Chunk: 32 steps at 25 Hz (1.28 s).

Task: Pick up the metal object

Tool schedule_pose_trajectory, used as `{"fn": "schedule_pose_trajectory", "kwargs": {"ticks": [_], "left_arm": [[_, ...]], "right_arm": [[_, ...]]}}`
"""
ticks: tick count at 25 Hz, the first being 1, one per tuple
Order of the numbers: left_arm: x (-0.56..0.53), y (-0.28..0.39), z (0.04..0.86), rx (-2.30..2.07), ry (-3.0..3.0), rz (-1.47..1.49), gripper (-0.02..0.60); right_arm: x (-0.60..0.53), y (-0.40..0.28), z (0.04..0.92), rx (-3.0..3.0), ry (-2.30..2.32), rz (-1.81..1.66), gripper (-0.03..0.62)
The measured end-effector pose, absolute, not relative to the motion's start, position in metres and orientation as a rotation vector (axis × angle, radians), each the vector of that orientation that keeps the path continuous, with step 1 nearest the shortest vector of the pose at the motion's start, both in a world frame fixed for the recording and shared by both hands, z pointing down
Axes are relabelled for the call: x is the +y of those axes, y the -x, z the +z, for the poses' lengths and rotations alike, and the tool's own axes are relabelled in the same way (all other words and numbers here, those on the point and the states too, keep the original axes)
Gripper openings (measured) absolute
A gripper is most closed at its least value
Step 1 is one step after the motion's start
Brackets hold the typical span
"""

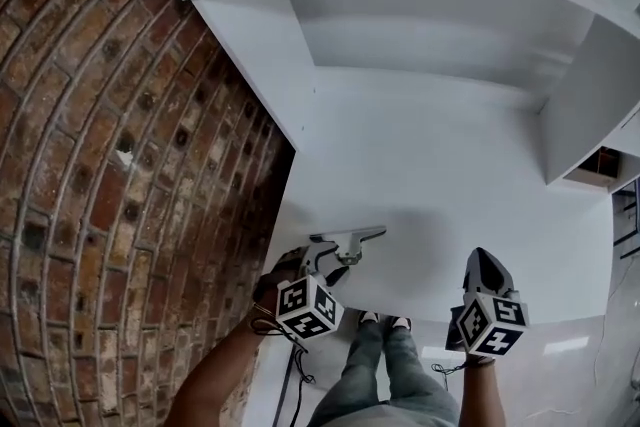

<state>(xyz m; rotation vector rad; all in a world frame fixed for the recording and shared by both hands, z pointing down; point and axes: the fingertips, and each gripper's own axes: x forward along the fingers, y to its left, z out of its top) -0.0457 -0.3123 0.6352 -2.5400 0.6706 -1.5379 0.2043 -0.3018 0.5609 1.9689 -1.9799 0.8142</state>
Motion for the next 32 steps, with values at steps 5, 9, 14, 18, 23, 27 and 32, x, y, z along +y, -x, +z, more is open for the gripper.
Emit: {"fn": "schedule_pose_trajectory", "kwargs": {"ticks": [5,9,14,18,23,27,32], "left_arm": [[-0.315,0.048,0.654,0.551,2.434,-1.605,0.189],[-0.316,0.043,0.663,0.510,2.406,-1.611,0.173],[-0.319,0.037,0.676,0.448,2.344,-1.632,0.144],[-0.320,0.036,0.683,0.426,2.326,-1.646,0.144],[-0.322,0.035,0.687,0.444,2.324,-1.650,0.124],[-0.325,0.035,0.685,0.475,2.325,-1.646,0.095],[-0.326,0.035,0.685,0.488,2.335,-1.650,0.091]], "right_arm": [[-0.301,-0.204,0.573,-1.954,-1.967,0.829,0.001],[-0.300,-0.204,0.579,-1.934,-1.964,0.828,0.001],[-0.296,-0.206,0.586,-1.912,-1.964,0.829,0.001],[-0.292,-0.208,0.590,-1.893,-1.965,0.835,0.001],[-0.289,-0.212,0.591,-1.881,-1.972,0.833,0.001],[-0.288,-0.213,0.591,-1.877,-1.974,0.837,0.001],[-0.289,-0.210,0.591,-1.885,-1.971,0.845,0.001]]}}
